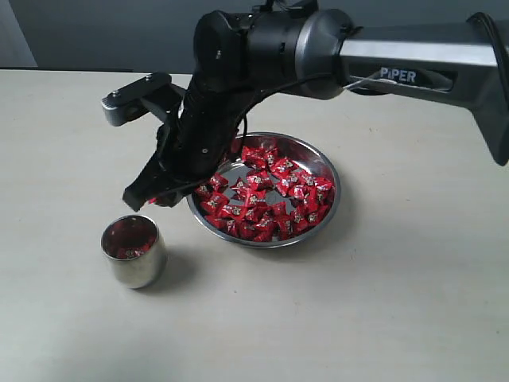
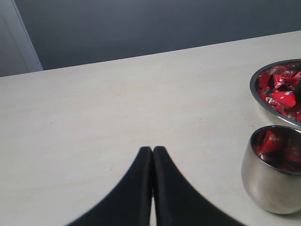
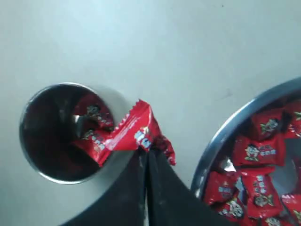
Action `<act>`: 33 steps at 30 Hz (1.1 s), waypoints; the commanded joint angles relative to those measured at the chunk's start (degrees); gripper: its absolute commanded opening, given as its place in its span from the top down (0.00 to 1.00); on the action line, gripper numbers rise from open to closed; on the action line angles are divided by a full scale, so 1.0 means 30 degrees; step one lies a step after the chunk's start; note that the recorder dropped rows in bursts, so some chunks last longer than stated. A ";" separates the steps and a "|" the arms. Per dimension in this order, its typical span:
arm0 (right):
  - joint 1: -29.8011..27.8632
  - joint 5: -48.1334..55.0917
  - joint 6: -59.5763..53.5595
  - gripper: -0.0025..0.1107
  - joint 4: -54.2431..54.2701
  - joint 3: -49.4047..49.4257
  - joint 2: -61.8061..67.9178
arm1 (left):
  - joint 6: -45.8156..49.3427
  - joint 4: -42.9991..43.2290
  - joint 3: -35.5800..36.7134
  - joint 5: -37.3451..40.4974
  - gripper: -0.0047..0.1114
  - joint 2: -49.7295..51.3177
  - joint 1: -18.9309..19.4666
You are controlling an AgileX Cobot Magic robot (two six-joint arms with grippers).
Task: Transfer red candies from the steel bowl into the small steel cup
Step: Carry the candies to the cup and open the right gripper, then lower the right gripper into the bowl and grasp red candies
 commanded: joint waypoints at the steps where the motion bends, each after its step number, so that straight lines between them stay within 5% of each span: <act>1: 0.0823 -0.0193 -0.0345 0.98 0.0042 0.0036 -0.0229 | -0.0103 -0.0055 -0.0019 -0.0181 0.96 -0.0083 0.0050; 17: 0.1715 0.0887 -0.0496 0.98 0.0052 0.0036 -0.0229 | -0.0103 -0.0055 -0.0019 -0.0181 0.96 -0.0083 0.0050; 24: 0.1715 0.1146 -0.0915 0.72 0.0118 0.0036 -0.0229 | -0.0103 -0.0055 -0.0019 -0.0181 0.96 -0.0083 0.0050; 33: 0.1186 0.1224 0.2340 0.71 -0.4433 0.0036 -0.0954 | -0.0103 -0.0055 -0.0019 -0.0181 0.96 -0.0083 0.0050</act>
